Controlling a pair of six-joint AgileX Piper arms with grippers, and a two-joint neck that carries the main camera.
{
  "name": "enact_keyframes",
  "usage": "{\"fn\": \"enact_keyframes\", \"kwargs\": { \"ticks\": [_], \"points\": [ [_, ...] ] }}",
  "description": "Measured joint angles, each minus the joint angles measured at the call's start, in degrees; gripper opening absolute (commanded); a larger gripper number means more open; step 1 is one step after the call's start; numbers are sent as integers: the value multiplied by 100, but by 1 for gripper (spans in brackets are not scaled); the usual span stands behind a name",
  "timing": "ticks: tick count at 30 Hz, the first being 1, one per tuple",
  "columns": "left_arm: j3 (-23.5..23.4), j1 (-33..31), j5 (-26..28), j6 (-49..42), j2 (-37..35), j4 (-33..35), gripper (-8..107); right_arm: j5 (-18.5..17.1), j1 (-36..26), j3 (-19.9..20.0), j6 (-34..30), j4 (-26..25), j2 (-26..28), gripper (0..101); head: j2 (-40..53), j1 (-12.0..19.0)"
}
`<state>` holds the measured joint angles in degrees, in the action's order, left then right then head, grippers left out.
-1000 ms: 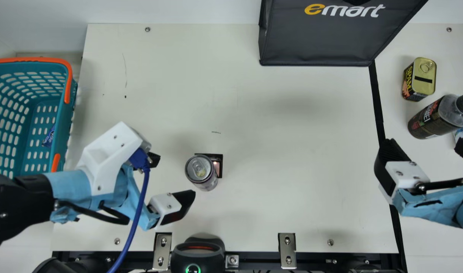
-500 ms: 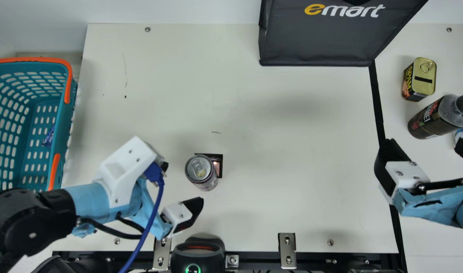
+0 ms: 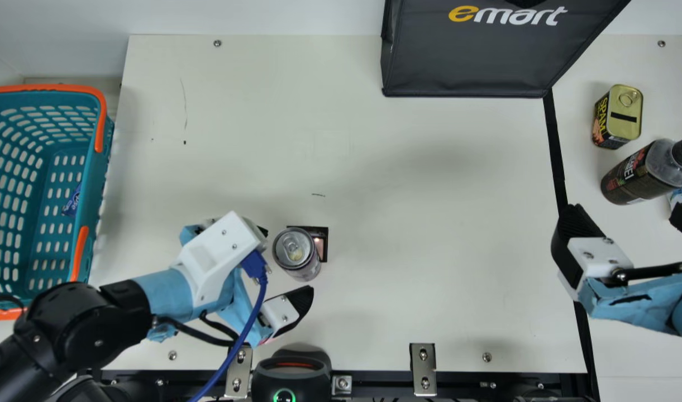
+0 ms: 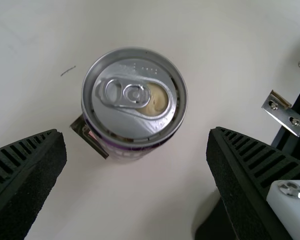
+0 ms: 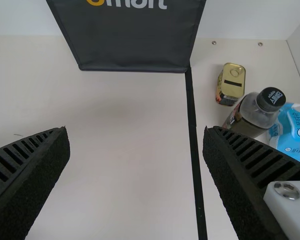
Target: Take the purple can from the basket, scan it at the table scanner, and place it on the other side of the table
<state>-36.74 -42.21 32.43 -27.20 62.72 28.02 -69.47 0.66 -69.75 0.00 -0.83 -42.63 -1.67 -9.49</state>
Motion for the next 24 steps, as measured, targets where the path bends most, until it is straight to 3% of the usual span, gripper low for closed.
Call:
{"fn": "enact_keyframes", "kwargs": {
  "ticks": [10, 24],
  "points": [
    [77, 39, -324, -1268, 230, 736, 90, -5, 0, 0, 0, 0, 0, 95, 0, 0],
    [-51, 634, -137, -3474, 609, 2148, -3, -5, 0, 0, 0, 0, 0, 95, -9, -9]
  ]
}}
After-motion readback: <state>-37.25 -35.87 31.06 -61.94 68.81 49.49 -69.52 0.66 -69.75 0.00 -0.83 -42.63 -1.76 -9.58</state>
